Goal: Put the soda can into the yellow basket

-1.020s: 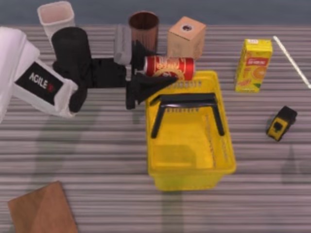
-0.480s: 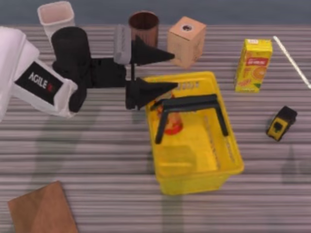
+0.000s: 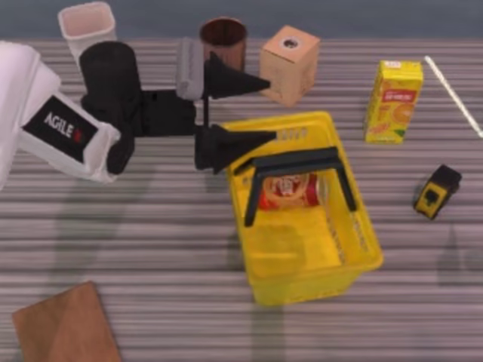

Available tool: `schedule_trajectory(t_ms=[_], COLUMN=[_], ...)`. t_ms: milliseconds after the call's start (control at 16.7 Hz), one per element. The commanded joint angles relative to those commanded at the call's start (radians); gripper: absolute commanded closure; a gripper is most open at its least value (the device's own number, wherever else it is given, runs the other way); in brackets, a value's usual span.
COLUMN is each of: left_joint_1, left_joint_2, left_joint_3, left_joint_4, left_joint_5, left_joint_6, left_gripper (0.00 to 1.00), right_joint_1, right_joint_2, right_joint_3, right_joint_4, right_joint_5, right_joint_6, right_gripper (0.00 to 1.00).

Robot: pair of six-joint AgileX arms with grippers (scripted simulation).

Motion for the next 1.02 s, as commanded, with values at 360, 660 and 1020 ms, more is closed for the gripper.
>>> schedule_trajectory(t_ms=[360, 660, 1020], left_joint_1=[0.023, 0.08, 0.167], left_joint_2=[-0.16, -0.492, -1.047], left_joint_3=[-0.084, -0.248, -0.534], left_joint_4=[-0.085, -0.245, -0.506], left_joint_5=[-0.101, -0.294, -0.593], left_joint_6=[-0.028, -0.068, -0.104], left_gripper=[0.0, 0.0, 0.0], right_joint_1=[0.062, 0.172, 0.335], right_joint_2=[0.201, 0.575, 1.126], right_joint_3=[0.191, 0.547, 1.071], right_joint_4=[-0.131, -0.374, -0.732], right_joint_5=[-0.002, 0.001, 0.003], right_joint_6=[-0.095, -0.272, -0.533], right_gripper=[0.0, 0.0, 0.0])
